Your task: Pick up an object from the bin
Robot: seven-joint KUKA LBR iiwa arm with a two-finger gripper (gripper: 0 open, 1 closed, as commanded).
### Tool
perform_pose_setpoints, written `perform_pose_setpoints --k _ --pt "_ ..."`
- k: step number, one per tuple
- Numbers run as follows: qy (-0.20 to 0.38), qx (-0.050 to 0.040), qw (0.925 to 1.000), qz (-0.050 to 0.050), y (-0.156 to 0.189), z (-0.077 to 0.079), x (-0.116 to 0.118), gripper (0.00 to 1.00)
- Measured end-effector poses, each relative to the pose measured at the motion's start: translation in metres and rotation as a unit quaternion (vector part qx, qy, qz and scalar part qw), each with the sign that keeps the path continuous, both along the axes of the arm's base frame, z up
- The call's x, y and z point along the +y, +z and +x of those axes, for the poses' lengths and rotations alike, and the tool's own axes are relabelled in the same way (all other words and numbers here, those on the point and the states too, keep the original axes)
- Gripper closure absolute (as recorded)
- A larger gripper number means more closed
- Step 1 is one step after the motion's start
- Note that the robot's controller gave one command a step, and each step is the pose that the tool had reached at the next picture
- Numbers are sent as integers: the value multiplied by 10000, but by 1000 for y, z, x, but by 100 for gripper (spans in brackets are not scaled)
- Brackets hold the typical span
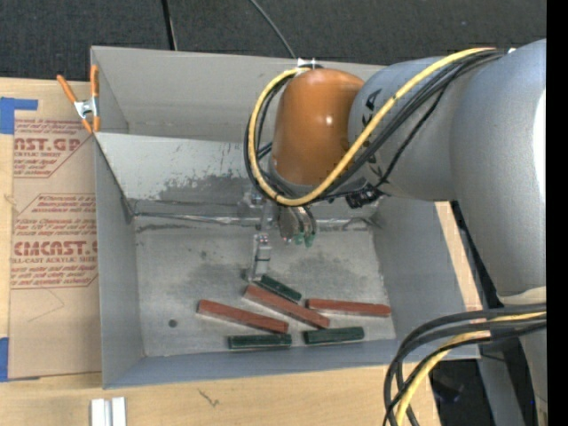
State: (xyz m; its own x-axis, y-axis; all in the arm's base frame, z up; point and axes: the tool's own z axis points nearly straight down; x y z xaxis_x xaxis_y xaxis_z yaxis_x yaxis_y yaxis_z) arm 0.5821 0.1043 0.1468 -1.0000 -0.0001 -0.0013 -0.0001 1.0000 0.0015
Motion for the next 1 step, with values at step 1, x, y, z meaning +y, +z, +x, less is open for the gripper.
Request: perform_pose_setpoints --k 1 --pt "309 -43 9995 -2 -13 -21 -3 0"
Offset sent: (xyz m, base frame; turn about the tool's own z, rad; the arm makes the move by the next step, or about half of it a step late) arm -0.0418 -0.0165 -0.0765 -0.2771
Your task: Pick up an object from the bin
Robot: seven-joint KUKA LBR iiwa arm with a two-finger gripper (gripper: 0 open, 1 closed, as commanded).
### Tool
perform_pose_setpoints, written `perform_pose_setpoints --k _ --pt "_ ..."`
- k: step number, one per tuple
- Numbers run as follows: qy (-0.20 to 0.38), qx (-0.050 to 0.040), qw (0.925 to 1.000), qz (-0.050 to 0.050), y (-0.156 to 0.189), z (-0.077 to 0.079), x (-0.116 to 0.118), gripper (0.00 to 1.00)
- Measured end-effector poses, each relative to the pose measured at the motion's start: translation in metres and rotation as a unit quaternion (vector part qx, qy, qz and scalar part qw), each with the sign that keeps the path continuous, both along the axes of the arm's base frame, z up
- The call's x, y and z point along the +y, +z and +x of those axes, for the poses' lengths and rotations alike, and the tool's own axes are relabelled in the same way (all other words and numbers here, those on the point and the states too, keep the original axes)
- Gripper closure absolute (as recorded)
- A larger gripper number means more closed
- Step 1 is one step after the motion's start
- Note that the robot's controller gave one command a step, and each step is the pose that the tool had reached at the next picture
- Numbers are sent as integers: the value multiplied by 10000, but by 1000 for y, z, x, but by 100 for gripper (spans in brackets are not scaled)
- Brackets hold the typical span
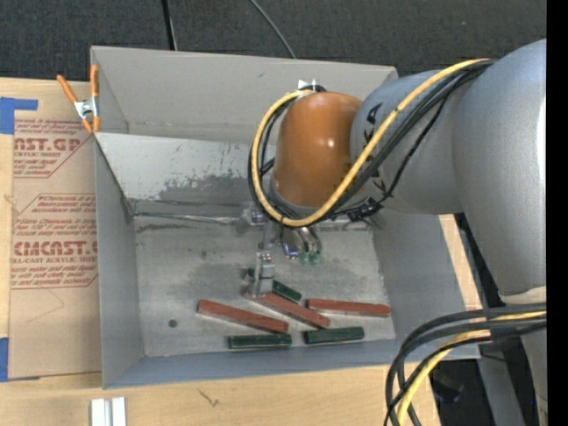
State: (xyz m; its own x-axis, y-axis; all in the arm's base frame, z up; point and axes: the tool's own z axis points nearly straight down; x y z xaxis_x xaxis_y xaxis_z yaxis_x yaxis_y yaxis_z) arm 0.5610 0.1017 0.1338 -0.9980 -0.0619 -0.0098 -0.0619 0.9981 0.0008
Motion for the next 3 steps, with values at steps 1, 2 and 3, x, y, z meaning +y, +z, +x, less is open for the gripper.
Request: perform_pose_setpoints --k 1,2,3 --pt "1072 49 9942 -5 -62 -20 -13 100" --pt "1072 49 9942 -4 -62 -20 -13 100" --pt "1052 88 9944 -13 -24 -27 -9 100"
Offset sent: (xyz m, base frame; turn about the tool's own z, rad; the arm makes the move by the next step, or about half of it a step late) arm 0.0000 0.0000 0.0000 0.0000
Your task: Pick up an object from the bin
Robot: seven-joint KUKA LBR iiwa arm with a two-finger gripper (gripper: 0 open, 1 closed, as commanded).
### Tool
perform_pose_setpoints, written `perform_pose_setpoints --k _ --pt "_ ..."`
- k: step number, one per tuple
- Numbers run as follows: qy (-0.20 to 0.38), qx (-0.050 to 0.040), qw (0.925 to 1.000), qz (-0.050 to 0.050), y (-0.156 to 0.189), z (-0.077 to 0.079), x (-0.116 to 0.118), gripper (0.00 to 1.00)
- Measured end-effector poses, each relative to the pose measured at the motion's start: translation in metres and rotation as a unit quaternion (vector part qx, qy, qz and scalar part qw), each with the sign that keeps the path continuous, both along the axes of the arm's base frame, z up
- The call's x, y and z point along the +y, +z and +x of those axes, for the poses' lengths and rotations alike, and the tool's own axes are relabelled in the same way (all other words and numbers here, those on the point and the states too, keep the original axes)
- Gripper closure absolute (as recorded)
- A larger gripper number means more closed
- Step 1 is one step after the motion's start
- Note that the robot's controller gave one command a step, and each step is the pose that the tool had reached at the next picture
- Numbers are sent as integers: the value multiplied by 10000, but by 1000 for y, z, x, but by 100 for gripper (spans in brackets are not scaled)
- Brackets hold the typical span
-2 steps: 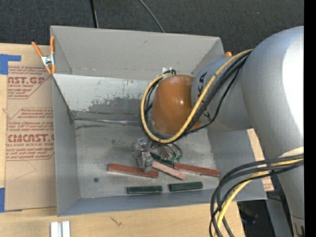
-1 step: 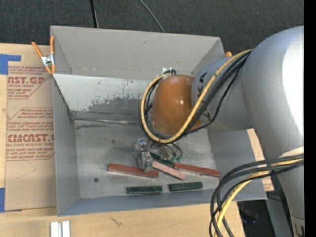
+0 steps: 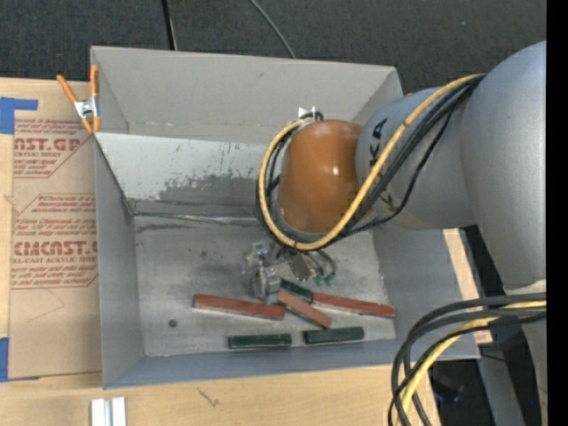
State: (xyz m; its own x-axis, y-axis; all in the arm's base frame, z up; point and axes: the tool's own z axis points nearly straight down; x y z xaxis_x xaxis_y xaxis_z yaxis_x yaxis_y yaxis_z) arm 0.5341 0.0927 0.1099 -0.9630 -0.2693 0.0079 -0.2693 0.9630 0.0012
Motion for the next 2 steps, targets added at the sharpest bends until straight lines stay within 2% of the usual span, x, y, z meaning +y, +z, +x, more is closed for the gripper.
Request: perform_pose_setpoints --k 1,2 --pt "-107 -53 9999 9 46 25 -6 0" --pt "-107 -52 9999 10 46 25 -6 0"
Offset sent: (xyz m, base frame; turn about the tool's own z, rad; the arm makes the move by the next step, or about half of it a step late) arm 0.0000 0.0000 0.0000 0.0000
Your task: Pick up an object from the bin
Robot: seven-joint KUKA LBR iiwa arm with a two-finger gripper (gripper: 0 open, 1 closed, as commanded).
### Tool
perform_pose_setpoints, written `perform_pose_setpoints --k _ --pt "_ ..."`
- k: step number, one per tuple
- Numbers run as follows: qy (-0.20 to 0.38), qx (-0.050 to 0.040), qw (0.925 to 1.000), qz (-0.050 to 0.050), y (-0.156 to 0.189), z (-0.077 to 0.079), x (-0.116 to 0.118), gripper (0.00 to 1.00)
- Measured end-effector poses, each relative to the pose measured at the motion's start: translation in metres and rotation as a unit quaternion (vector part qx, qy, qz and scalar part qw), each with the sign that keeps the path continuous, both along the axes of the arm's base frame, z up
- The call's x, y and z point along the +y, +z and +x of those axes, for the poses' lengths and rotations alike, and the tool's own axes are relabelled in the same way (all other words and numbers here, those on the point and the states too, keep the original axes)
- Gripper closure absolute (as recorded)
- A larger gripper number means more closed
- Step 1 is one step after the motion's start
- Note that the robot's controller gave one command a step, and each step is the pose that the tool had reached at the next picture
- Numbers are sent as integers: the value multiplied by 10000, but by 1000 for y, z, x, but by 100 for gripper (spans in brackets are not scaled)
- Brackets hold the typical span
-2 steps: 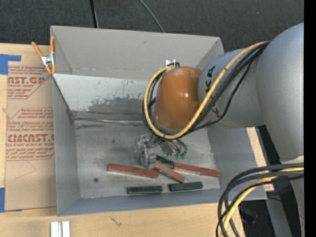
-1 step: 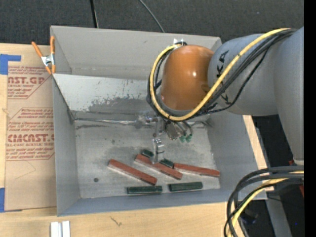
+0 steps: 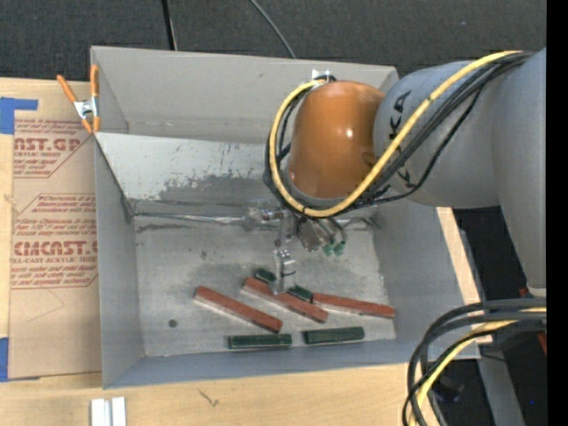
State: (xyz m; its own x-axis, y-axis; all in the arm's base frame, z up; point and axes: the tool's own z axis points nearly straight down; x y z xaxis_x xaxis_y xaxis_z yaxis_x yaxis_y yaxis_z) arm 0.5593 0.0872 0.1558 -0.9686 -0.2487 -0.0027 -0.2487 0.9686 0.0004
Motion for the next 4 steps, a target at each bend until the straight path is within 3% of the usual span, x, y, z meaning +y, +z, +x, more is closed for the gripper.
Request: perform_pose_setpoints --k 1,2,3,4 --pt "139 20 9999 1 -84 -24 -4 100" --pt "138 -7 9999 7 -84 -23 -4 0" --pt "137 -5 9999 7 -84 -24 -4 0" --pt "-129 5 9999 -3 -80 -26 -107 100"
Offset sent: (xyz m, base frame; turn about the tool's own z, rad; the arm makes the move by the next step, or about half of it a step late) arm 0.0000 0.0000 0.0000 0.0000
